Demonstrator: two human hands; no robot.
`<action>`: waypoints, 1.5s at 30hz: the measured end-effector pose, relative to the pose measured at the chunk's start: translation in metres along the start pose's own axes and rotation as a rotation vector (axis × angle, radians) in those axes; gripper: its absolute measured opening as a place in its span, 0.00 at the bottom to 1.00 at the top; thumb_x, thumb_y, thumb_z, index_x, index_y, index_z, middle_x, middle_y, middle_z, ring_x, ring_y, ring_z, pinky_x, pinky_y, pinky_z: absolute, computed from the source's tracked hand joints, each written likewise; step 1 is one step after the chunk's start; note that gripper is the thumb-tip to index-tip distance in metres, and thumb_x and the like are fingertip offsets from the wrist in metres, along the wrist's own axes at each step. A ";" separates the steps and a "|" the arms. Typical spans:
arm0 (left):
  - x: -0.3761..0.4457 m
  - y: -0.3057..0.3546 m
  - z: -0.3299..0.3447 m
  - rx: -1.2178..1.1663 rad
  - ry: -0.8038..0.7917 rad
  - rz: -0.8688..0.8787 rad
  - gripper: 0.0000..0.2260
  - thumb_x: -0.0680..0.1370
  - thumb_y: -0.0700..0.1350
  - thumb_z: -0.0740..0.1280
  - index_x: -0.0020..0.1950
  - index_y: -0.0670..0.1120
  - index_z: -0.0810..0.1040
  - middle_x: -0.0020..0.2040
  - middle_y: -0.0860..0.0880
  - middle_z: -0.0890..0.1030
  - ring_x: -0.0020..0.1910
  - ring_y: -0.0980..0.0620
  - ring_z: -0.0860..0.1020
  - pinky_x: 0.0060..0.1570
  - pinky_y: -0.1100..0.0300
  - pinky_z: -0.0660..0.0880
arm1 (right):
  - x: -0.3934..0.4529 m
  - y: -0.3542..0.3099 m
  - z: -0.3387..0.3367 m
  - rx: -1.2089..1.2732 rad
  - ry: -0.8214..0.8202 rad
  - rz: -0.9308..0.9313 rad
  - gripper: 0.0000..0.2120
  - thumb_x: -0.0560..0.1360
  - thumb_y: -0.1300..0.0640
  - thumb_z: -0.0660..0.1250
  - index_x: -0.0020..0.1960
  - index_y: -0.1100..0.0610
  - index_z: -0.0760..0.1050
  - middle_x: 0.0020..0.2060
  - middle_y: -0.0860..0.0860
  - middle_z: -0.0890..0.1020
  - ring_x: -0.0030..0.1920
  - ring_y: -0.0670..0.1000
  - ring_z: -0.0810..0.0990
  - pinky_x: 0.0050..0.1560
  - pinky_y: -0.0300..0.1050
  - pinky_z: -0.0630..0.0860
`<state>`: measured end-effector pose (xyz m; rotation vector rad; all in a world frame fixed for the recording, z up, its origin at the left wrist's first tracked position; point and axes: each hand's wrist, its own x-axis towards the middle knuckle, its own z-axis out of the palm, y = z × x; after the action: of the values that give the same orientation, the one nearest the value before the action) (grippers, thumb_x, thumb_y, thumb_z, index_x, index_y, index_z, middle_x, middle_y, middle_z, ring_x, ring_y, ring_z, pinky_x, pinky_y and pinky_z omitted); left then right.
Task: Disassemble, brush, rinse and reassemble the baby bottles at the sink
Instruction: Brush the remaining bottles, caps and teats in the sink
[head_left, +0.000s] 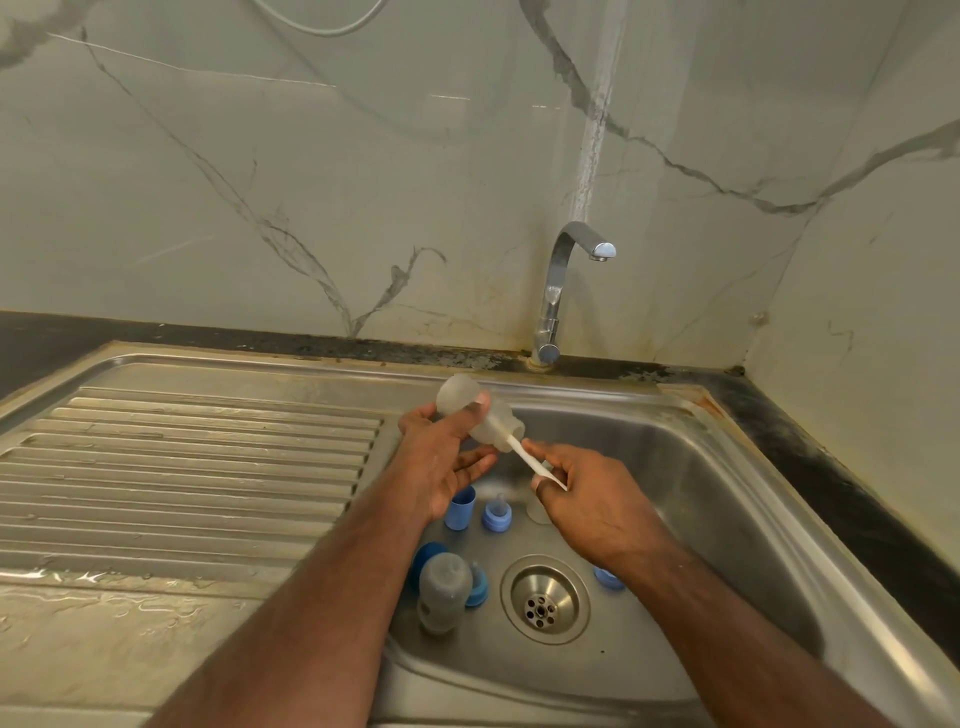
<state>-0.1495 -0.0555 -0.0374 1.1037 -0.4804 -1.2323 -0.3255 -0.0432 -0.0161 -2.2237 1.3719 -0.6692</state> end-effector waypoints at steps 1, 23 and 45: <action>0.000 0.000 0.000 -0.018 0.003 0.009 0.31 0.75 0.46 0.77 0.72 0.51 0.64 0.62 0.38 0.79 0.51 0.40 0.85 0.42 0.53 0.83 | 0.000 -0.001 0.000 0.011 -0.001 0.012 0.20 0.82 0.55 0.63 0.72 0.43 0.72 0.44 0.39 0.75 0.38 0.39 0.72 0.41 0.32 0.68; 0.001 0.008 -0.008 -0.208 -0.171 0.053 0.24 0.80 0.36 0.67 0.72 0.56 0.71 0.68 0.37 0.75 0.56 0.36 0.84 0.47 0.46 0.84 | 0.002 -0.007 0.000 0.669 -0.075 0.277 0.17 0.81 0.63 0.63 0.67 0.49 0.77 0.36 0.55 0.80 0.27 0.48 0.72 0.25 0.40 0.68; 0.003 0.013 -0.014 -0.342 -0.132 0.065 0.23 0.83 0.36 0.63 0.75 0.54 0.70 0.65 0.36 0.76 0.50 0.39 0.86 0.43 0.47 0.84 | -0.005 -0.011 -0.004 0.754 -0.167 0.274 0.17 0.81 0.64 0.63 0.67 0.52 0.77 0.34 0.54 0.80 0.27 0.48 0.72 0.23 0.39 0.67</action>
<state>-0.1307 -0.0535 -0.0327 0.7156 -0.3838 -1.2789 -0.3218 -0.0350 -0.0073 -1.4330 1.0697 -0.7260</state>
